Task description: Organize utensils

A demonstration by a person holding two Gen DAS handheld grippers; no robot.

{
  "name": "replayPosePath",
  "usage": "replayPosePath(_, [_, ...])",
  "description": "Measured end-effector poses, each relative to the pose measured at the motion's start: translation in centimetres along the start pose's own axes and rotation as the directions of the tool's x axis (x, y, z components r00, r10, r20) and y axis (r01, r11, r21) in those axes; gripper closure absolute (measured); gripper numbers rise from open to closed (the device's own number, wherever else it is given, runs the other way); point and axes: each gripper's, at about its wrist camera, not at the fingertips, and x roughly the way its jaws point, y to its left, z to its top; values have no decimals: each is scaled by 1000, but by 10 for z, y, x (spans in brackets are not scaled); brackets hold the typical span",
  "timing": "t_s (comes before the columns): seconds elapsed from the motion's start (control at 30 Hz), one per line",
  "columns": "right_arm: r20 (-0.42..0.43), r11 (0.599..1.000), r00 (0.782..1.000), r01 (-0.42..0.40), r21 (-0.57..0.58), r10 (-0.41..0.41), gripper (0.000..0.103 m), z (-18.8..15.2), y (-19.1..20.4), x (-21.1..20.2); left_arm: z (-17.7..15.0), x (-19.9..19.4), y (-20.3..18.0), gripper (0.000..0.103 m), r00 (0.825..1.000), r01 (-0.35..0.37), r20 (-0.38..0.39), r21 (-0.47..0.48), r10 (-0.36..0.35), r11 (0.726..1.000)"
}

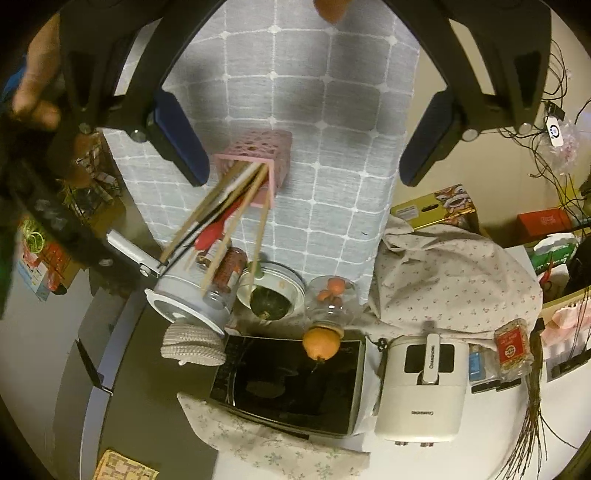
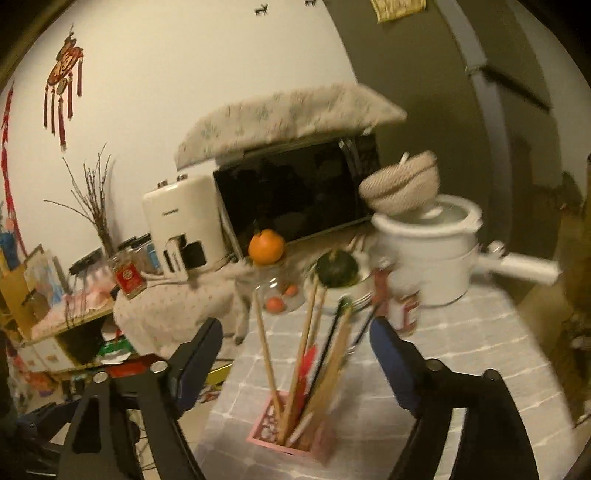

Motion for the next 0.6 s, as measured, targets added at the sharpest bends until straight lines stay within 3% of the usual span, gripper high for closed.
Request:
replayPosePath(0.07, [16,998,998,55,-17,-55,0,5,-2,-24,-3,-9,-6,0,1000,0,25,0,0,1000])
replayPosePath(0.23, [1,992,994,113,-61,-113,0,0,-12,-78,-17,-25,-29,0,996,-70,65,63,66,996])
replayPosePath(0.4, [-40,976,977,208,-69,-211,0,-12,-30,-116,-27,-37,-51,0,998,-39,45,94,35,995])
replayPosePath(0.6, [-38,939,941,332,-89,-336,0,-22,-46,-153,-30,-62,-85,0,994,-33,108,175,15,984])
